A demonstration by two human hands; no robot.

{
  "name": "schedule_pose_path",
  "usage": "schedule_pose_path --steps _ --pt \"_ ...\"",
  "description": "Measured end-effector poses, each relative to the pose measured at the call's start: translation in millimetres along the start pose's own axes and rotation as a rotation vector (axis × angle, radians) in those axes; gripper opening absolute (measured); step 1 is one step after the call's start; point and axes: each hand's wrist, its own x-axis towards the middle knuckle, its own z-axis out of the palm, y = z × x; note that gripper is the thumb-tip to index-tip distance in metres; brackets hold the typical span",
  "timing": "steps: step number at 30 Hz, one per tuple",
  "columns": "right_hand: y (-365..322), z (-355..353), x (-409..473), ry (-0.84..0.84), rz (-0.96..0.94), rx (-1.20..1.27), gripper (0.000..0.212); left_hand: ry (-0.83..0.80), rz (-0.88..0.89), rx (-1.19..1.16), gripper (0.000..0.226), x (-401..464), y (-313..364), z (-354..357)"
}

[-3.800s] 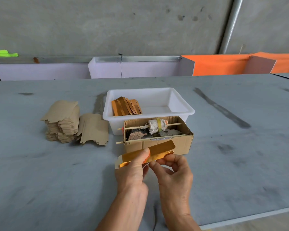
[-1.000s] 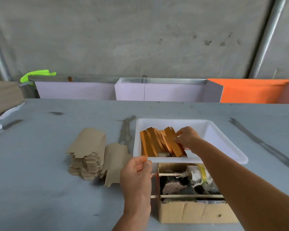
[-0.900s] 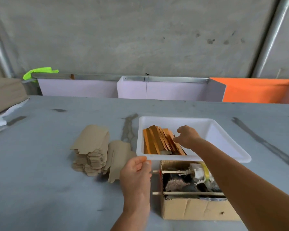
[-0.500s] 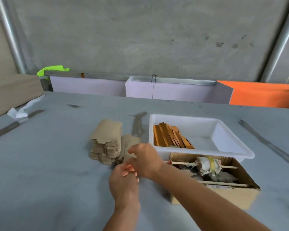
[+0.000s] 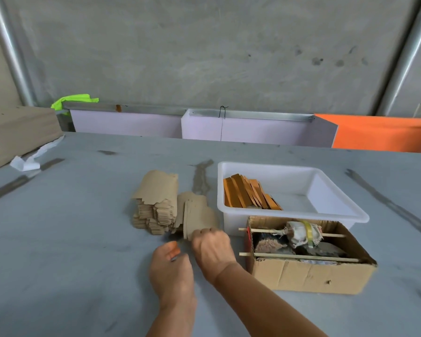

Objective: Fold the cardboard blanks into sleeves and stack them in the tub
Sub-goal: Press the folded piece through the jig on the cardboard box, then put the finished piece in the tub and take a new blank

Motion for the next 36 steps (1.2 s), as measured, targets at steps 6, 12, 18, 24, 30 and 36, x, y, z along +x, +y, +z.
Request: schedule_pose_path --steps 6,12,18,24,30,36 --pt "-0.3 -11.2 -9.3 -0.099 -0.028 0.054 0.02 -0.028 0.006 -0.043 0.032 -2.5 -0.6 1.9" --pt "2.0 -19.0 -21.2 -0.05 0.014 0.107 0.022 -0.025 0.0 -0.047 0.033 -5.7 -1.4 3.1" --pt "0.3 -56.4 -28.8 0.287 0.078 0.082 0.03 -0.042 0.097 -0.018 0.029 -7.6 4.4 -2.3" --pt "37.5 -80.8 -64.6 0.439 0.415 0.874 0.026 -0.139 0.423 0.113 0.046 -15.0 24.7 -8.0" --pt "72.8 -86.1 -113.8 0.195 0.705 1.439 0.016 -0.446 0.232 -0.058 0.018 -49.1 43.4 0.0" --pt "100.2 -79.3 -154.3 0.287 0.744 1.457 0.011 -0.643 0.235 0.01 0.013 -75.3 29.3 7.8"
